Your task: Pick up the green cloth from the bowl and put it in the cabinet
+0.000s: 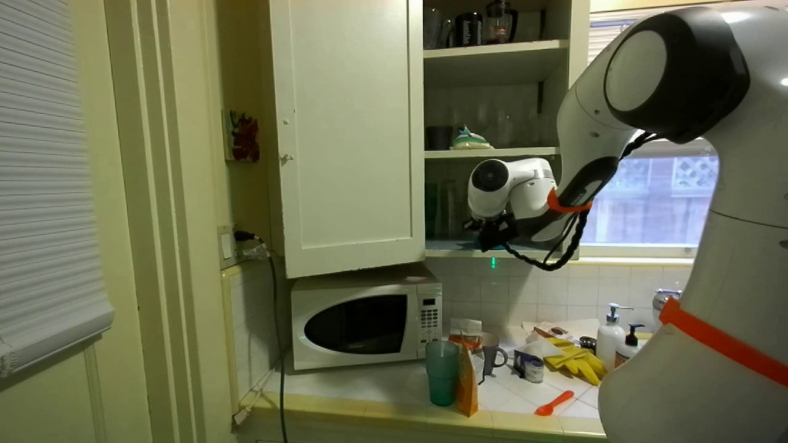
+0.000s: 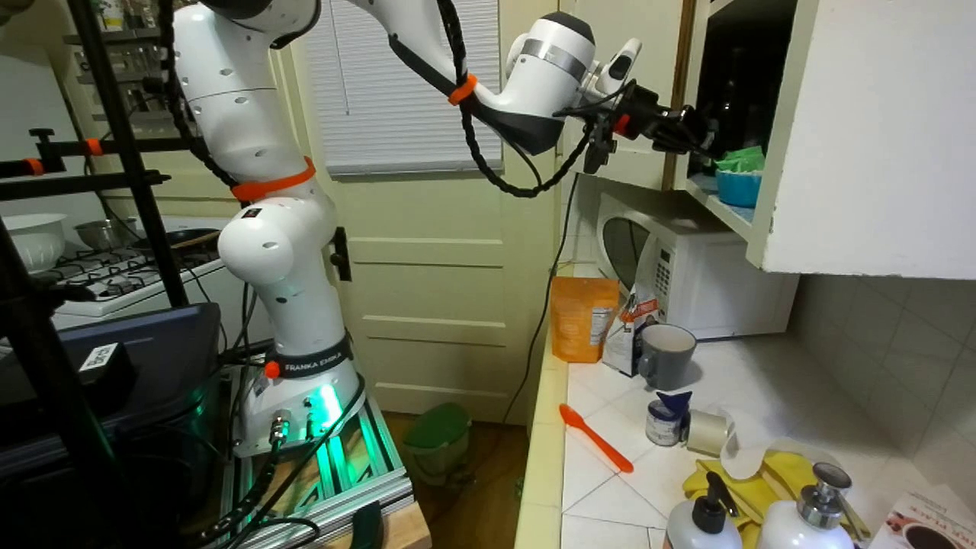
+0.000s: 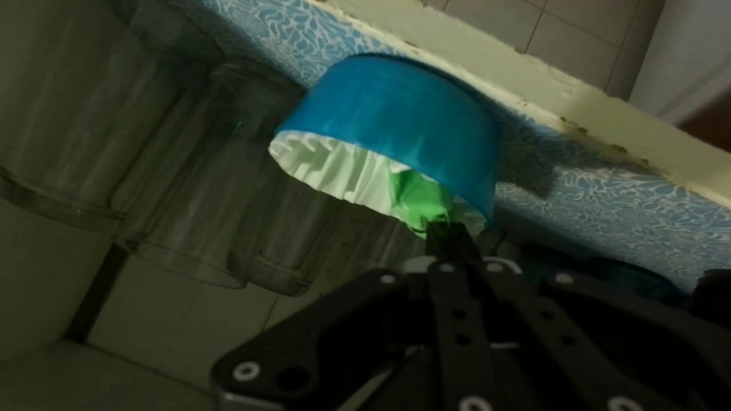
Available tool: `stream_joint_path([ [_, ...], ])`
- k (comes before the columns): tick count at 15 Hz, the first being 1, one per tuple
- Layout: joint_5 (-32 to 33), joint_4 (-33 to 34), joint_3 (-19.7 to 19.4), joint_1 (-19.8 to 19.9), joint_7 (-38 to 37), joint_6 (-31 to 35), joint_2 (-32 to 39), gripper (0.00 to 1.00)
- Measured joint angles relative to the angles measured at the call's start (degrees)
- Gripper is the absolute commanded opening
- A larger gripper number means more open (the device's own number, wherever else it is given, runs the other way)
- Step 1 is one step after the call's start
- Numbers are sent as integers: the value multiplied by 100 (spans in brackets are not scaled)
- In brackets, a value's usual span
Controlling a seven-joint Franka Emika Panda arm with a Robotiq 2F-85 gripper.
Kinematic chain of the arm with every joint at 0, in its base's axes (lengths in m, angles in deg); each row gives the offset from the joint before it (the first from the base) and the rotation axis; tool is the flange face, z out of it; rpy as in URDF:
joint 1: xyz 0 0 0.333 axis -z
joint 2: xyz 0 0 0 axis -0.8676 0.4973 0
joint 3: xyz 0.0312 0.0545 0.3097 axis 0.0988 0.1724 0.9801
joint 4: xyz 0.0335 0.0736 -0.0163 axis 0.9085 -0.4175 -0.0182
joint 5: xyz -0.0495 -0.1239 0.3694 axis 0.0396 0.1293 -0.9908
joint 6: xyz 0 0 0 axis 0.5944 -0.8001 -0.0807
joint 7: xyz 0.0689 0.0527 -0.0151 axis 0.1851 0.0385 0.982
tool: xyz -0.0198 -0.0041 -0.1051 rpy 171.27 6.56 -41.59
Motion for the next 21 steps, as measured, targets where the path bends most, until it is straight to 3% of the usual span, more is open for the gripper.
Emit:
stream_joint_path([
  [8, 1271, 283, 6, -9, -1004, -152, -4, 0],
  [15, 2420, 420, 127, -77, -1916, -738, -62, 0],
  [21, 2642, 347, 232, -143, -2131, -843, -384, 0],
])
